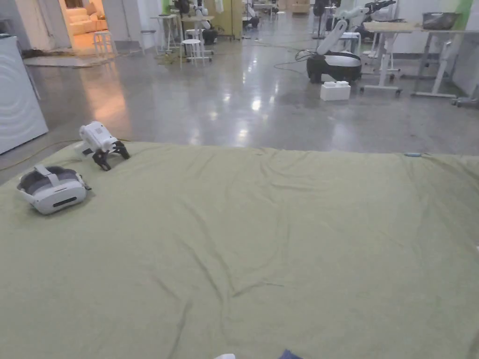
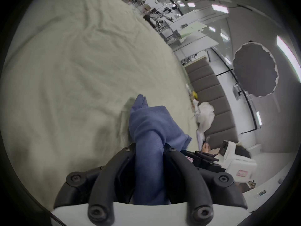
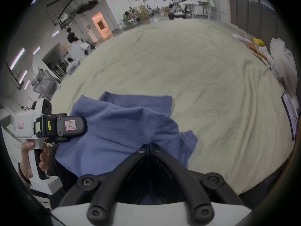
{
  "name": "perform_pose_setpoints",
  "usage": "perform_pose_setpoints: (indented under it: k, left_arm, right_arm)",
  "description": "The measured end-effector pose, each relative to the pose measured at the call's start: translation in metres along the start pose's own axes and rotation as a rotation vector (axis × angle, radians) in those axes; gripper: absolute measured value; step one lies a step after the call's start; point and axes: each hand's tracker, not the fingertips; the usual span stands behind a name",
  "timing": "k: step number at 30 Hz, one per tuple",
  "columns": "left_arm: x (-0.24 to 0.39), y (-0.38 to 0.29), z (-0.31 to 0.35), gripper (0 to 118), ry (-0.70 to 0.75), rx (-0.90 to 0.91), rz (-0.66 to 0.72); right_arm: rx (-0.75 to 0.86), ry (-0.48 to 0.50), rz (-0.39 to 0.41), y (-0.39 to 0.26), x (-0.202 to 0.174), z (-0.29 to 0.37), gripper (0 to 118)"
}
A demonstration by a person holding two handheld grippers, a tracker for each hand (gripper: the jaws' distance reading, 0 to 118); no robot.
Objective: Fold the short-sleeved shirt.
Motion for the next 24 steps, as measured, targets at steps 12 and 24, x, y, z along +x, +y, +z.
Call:
perform_pose_setpoints:
  k: [12,24]
  left_arm:
    - [-0.151,0.167,0.274,23,0.586,0.218,-0.007]
    - [-0.041,0.154,0.316,95,0.829,0.696,-0.313]
  right_arm:
    - [0.016,0.126,-0.152,-0.004,0.0,0.02,0]
    - [0.257,0.073,-0.057,0.03,0.007,0.071,0]
